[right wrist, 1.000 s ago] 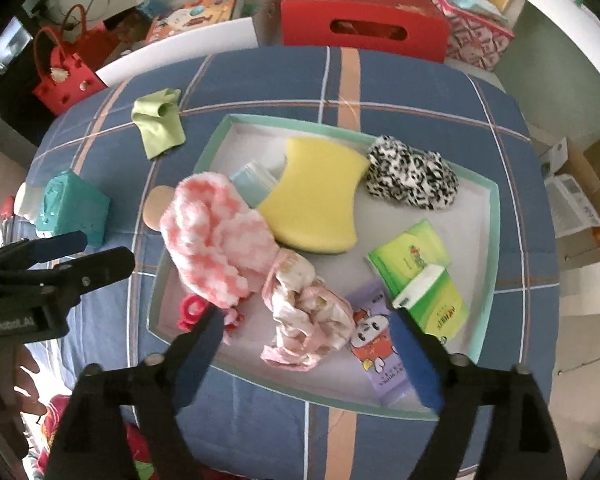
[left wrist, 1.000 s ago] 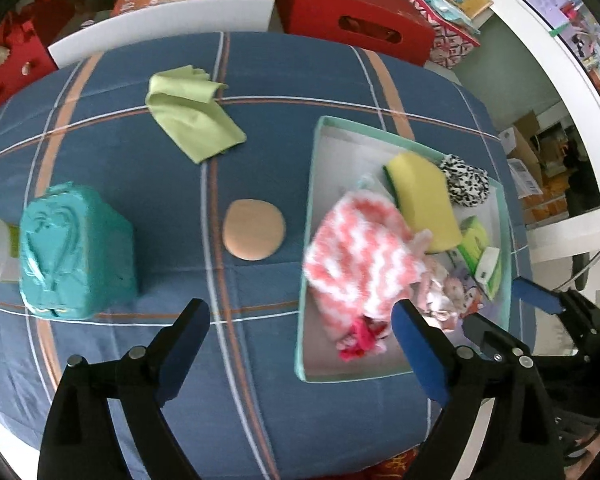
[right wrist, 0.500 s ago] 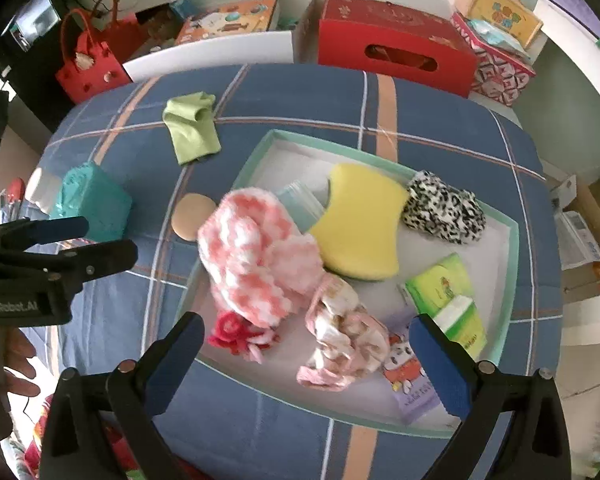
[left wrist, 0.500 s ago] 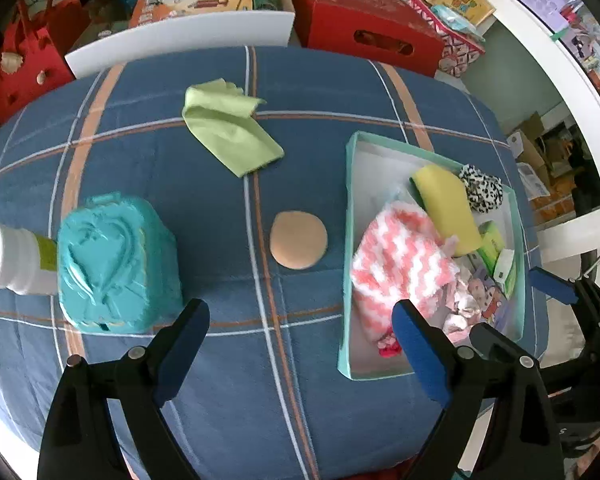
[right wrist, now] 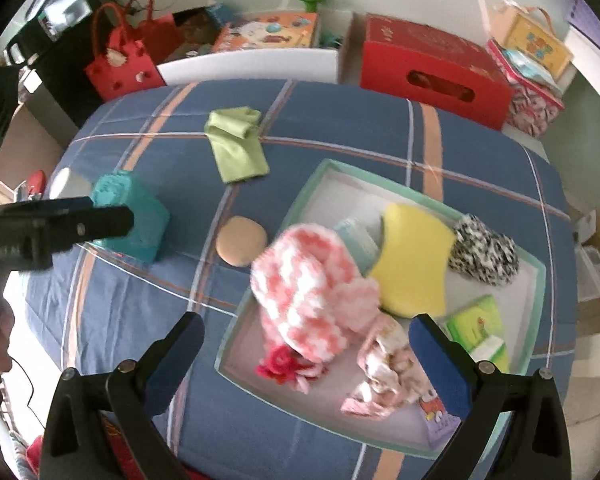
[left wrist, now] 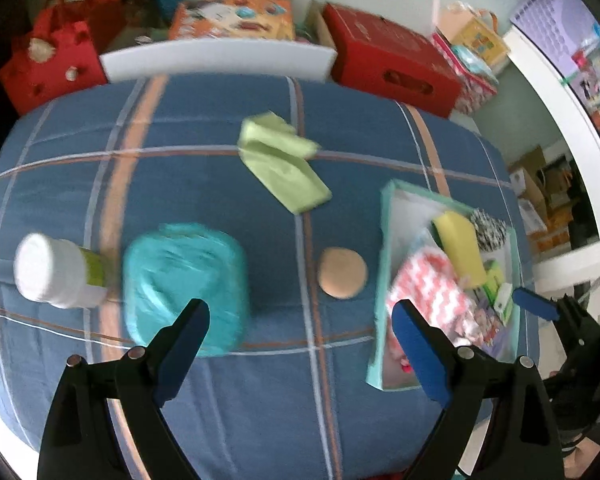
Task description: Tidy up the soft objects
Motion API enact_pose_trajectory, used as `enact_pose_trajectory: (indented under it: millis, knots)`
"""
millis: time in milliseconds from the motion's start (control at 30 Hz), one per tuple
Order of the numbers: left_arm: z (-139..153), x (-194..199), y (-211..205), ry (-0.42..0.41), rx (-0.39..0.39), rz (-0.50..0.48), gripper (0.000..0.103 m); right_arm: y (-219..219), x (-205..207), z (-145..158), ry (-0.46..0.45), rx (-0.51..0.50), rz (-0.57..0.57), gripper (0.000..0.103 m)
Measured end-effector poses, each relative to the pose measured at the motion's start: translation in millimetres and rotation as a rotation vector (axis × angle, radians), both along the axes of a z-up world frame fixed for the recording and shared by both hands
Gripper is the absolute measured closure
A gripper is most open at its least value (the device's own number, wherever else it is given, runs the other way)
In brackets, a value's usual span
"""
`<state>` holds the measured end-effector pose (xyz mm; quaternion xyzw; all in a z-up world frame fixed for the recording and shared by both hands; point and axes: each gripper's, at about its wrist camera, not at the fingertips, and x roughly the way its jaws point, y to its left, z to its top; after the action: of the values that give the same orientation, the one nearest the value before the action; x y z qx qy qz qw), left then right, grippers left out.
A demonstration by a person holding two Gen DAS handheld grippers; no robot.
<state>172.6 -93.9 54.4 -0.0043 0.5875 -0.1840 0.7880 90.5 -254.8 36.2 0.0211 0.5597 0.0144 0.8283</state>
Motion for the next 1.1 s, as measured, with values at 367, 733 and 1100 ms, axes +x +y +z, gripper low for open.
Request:
enact_pose_trajectory:
  millis: [367,733,1100]
  knots:
    - [0.3,14.7,55.4,-0.023,-0.019,0.086,0.010,40.7,29.7,0.8,-0.034,0.043,0.043,0.000]
    - [0.0,34.9,85.7,-0.016,-0.055,0.094,0.010,77.7,57.4,-9.1,0.003,0.018,0.111,0.000]
    - [-19.4,63.6,87.3,0.030,-0.051,0.103,0.010,83.9,87.5,-40.8,0.083,0.012,0.136,0.002]
